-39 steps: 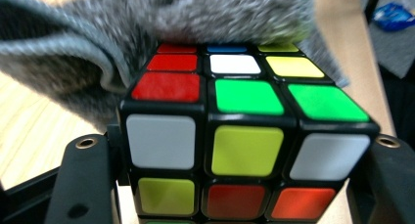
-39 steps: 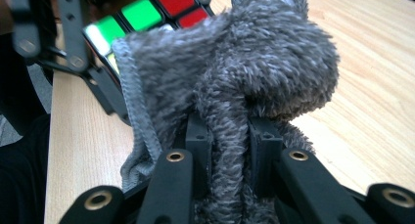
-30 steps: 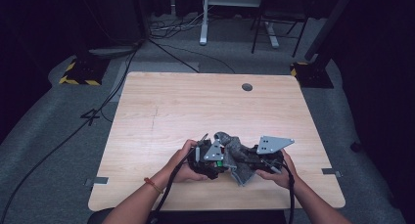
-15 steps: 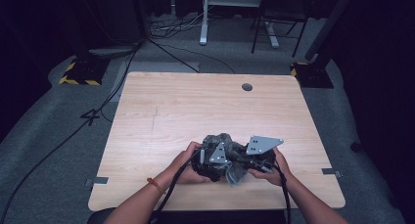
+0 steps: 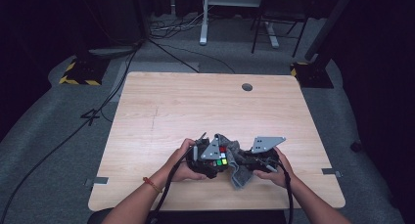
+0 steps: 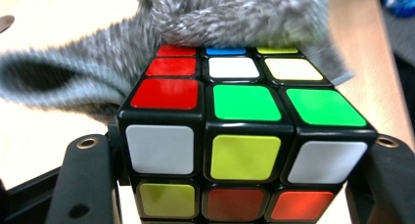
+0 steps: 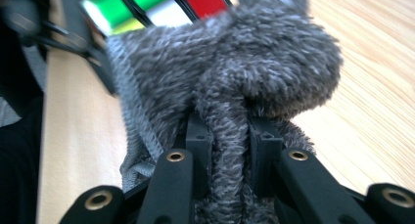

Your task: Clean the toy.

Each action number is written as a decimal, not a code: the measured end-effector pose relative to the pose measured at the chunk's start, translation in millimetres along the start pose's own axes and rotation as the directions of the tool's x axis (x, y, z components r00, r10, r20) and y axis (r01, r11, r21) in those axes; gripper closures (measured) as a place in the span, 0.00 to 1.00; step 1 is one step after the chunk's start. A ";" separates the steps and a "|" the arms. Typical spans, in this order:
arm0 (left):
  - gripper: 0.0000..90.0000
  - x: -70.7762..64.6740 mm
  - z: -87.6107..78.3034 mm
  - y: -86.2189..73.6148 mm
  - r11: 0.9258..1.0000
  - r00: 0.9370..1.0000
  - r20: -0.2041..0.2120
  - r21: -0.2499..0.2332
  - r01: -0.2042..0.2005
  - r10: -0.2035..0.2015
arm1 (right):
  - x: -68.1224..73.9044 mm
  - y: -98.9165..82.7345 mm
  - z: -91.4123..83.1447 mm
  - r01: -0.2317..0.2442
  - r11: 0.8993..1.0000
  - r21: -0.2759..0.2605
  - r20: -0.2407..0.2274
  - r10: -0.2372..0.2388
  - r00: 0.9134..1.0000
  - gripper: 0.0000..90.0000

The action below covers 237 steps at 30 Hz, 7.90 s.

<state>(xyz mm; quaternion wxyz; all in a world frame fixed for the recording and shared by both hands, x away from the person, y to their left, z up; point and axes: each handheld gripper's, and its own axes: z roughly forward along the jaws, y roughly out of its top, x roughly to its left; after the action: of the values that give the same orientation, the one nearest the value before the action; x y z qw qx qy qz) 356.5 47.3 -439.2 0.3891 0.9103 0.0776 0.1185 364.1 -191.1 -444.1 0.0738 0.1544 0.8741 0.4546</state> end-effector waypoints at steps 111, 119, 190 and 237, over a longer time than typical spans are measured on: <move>0.37 0.0 -9.4 6.3 0.999 1.000 -0.008 -0.033 0.002 -0.002 | 12.4 21.7 -4.4 0.070 0.996 -0.053 0.071 -0.066 0.995 0.84; 0.37 -1.1 -7.8 7.8 1.000 1.000 -0.021 -0.016 -0.008 0.007 | 5.9 17.1 -3.0 0.042 0.997 -0.059 0.083 -0.037 0.996 0.84; 0.37 -2.9 -16.2 10.1 0.994 0.999 0.053 -0.114 0.004 0.002 | 1.1 14.7 -13.3 -0.004 0.993 -0.117 0.062 0.011 0.998 0.84; 0.37 -1.1 -19.1 6.6 0.992 0.999 0.050 -0.126 0.019 -0.013 | 16.6 19.7 -19.9 0.057 0.989 -0.139 0.061 -0.048 0.997 0.84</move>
<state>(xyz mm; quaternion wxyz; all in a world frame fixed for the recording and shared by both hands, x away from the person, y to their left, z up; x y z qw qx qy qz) 350.5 55.7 -421.9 0.4488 0.8857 0.0678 0.0975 347.1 -190.2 -416.3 0.1217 0.1388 0.8412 0.5083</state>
